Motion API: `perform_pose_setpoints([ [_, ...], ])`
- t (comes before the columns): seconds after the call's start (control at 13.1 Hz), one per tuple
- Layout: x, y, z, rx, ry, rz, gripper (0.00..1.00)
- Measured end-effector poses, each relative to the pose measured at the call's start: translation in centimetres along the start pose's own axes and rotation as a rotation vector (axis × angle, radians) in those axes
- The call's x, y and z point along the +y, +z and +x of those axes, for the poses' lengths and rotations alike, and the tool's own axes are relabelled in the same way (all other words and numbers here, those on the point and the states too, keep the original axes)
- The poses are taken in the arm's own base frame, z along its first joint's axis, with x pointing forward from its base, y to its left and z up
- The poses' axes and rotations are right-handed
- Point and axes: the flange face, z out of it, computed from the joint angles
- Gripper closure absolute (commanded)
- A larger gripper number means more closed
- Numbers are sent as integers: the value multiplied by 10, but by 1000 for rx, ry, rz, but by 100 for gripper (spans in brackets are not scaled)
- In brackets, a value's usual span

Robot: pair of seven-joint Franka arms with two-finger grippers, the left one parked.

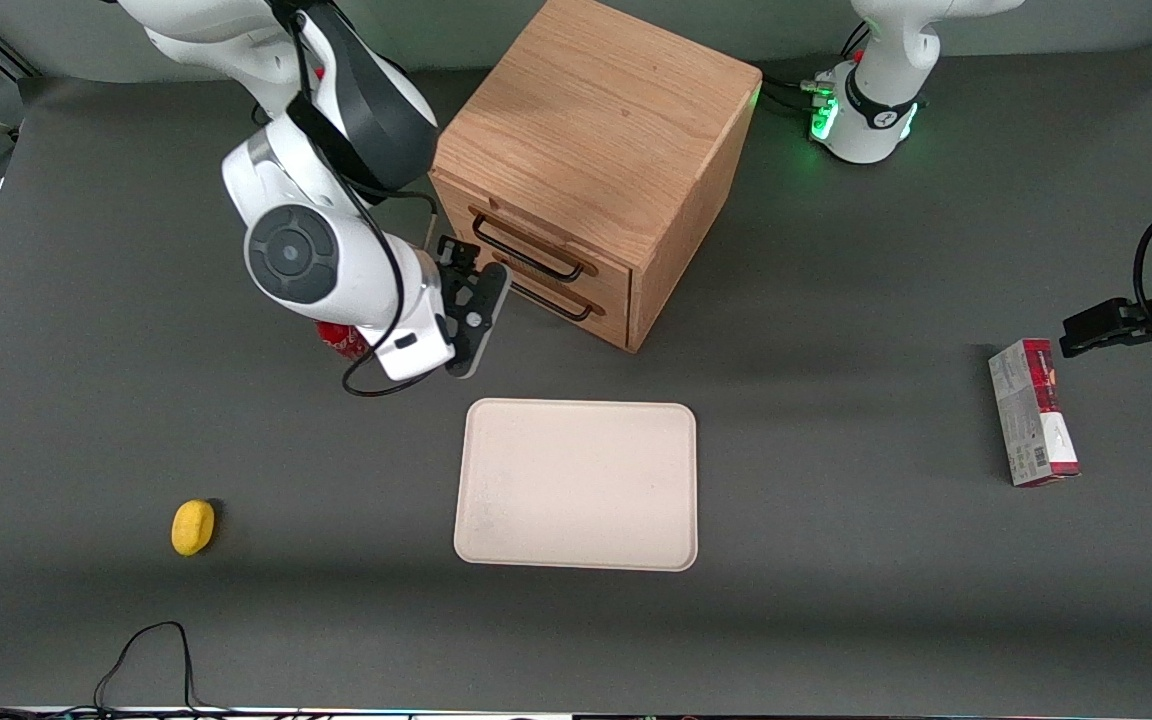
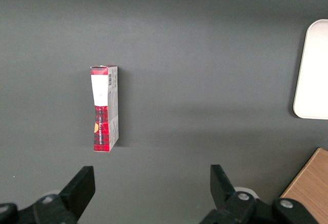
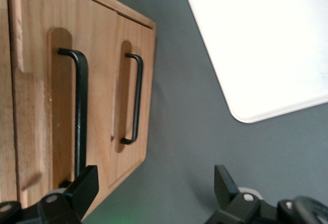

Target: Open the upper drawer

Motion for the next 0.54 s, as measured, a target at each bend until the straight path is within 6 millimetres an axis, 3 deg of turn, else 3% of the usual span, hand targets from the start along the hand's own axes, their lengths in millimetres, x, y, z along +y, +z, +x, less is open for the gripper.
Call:
perform_pose_setpoints([
  [0.54,4,37,17,32,118,154,0],
])
